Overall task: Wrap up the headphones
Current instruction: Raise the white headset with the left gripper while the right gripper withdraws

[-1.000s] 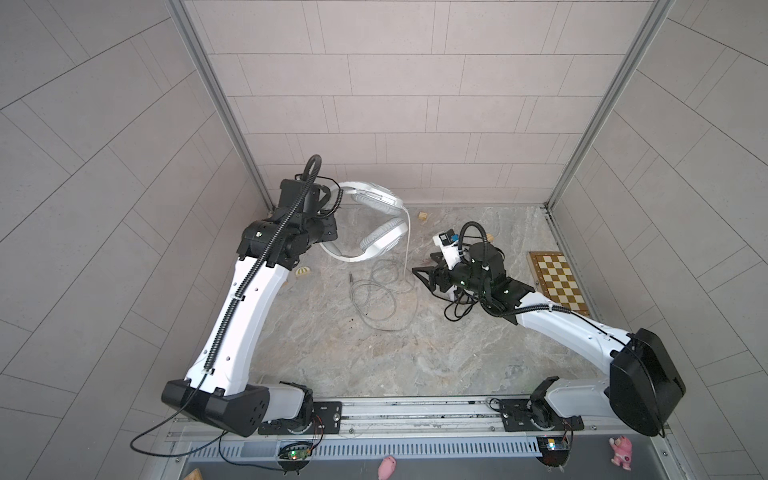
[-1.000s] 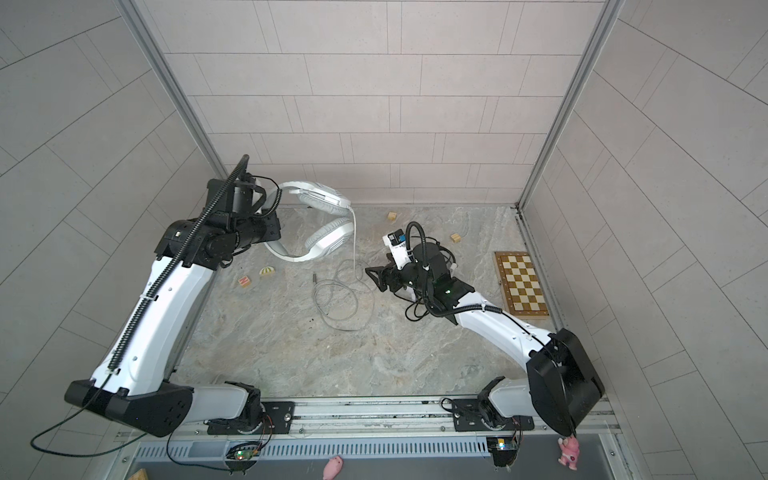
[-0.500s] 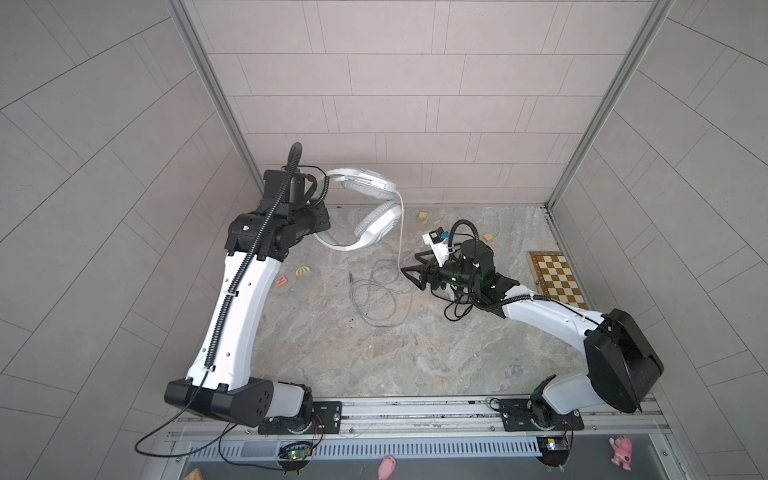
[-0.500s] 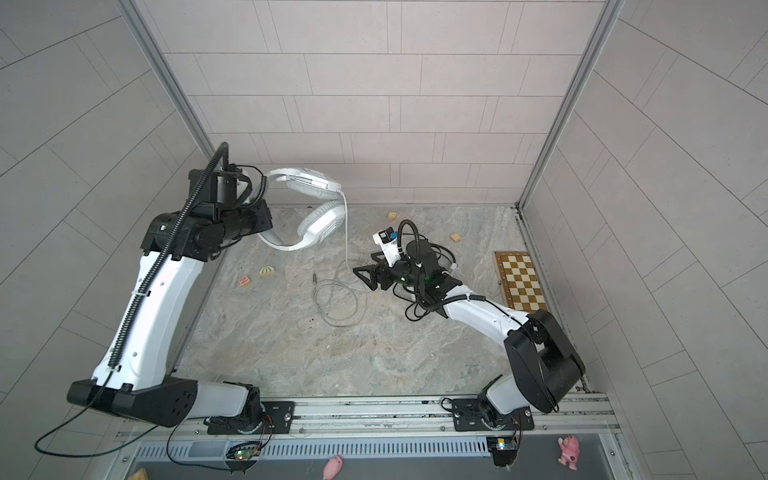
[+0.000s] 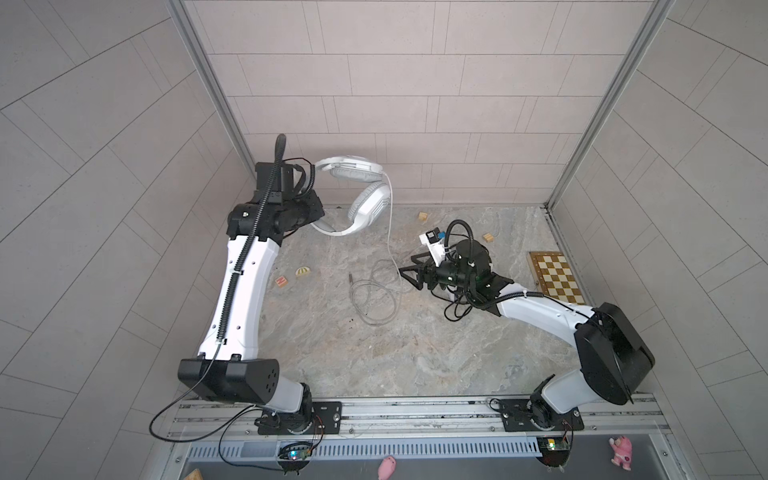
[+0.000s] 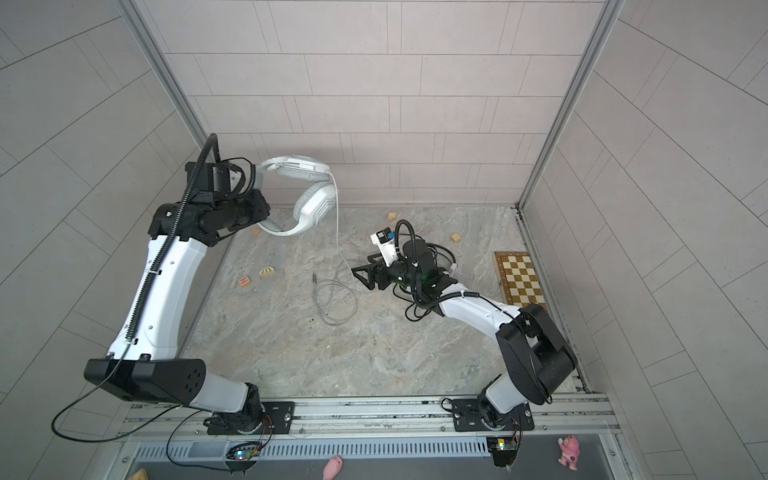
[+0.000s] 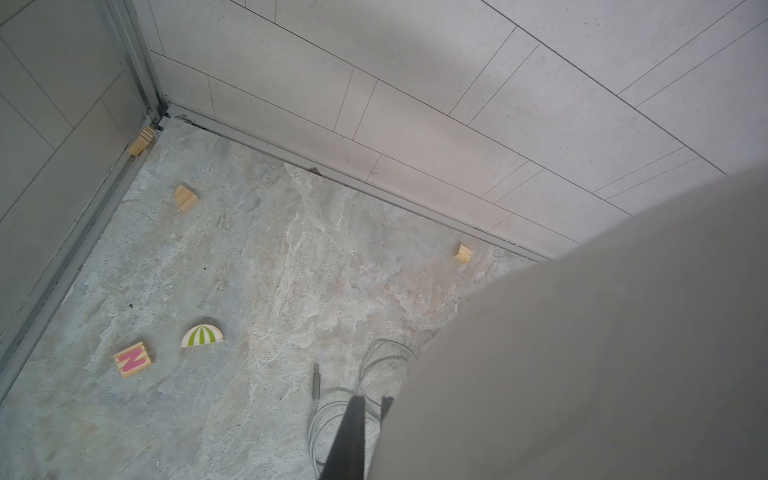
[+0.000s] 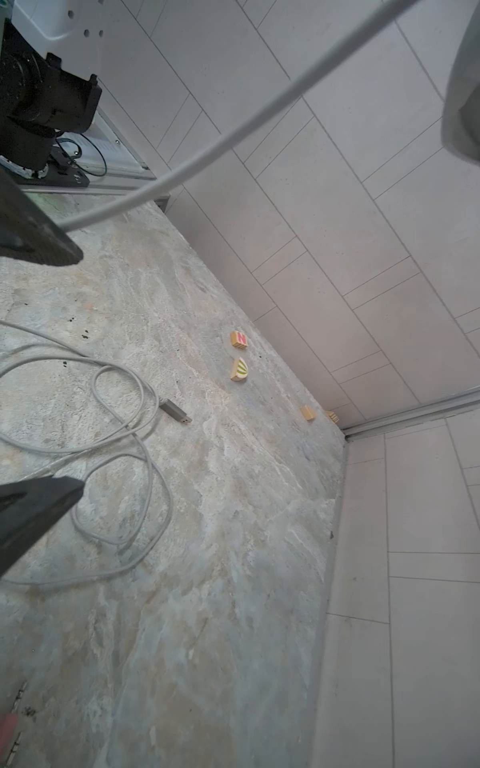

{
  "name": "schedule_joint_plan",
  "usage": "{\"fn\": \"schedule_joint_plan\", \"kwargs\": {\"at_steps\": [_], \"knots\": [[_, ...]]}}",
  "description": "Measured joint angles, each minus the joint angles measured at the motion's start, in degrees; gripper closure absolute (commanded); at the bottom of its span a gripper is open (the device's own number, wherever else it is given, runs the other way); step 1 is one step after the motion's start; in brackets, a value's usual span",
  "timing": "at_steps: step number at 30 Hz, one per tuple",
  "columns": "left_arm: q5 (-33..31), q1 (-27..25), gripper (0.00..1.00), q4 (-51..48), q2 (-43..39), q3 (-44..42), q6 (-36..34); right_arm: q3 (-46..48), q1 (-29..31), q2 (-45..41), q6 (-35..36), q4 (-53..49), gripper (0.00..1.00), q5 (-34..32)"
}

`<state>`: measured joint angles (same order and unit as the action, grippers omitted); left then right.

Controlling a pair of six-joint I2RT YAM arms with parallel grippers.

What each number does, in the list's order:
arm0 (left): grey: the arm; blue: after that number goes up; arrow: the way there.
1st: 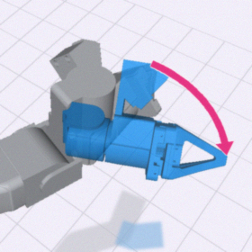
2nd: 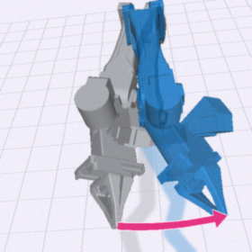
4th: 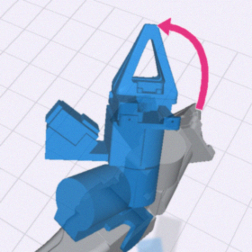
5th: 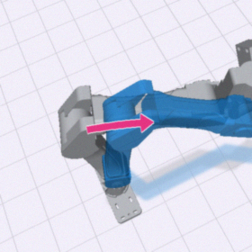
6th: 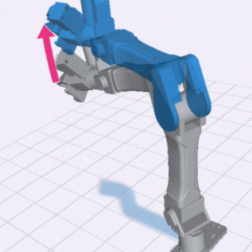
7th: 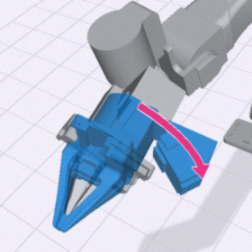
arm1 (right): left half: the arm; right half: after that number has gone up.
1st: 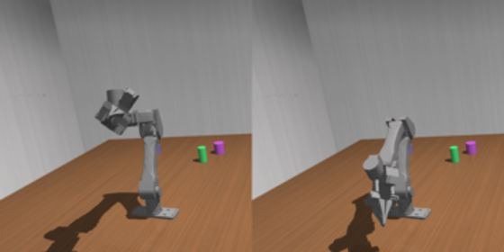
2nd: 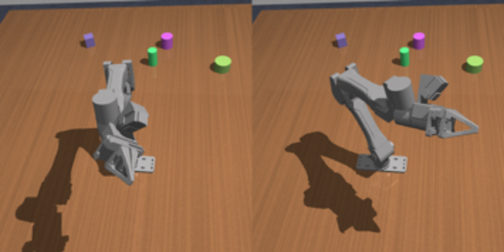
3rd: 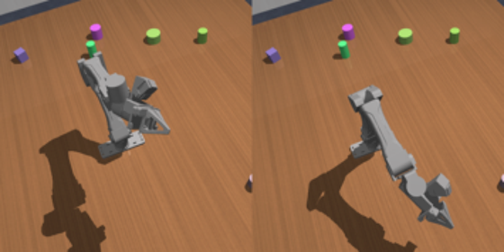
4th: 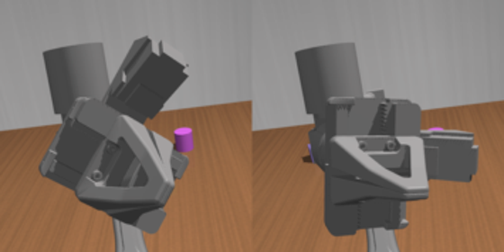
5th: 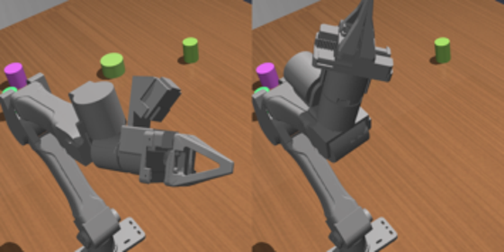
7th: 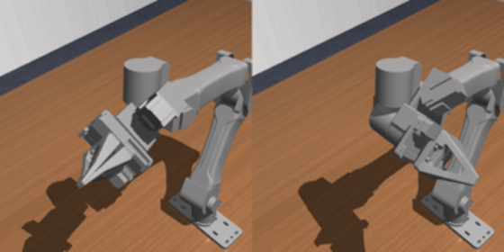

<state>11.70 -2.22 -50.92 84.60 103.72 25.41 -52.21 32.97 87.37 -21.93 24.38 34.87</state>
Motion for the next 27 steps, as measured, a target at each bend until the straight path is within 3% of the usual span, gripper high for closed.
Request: {"fn": "schedule_joint_plan", "kwargs": {"at_steps": [6,18,27], "knots": [[3.04,2.45,1.0,3.72,-0.33,-6.71,0.37,-0.39,-0.02,0.02,-0.07,-0.63,0.2,0.04],[9.27,7.28,1.0,8.9,0.7,-8.87,2.54,-0.46,-1.88,0.04,-1.36,-0.63,0.23,-0.22],[14.08,9.9,1.0,12.0,1.09,-10.25,5.16,-1.73,3.41,4.74,-2.82,1.53,0.3,0.61]]}}
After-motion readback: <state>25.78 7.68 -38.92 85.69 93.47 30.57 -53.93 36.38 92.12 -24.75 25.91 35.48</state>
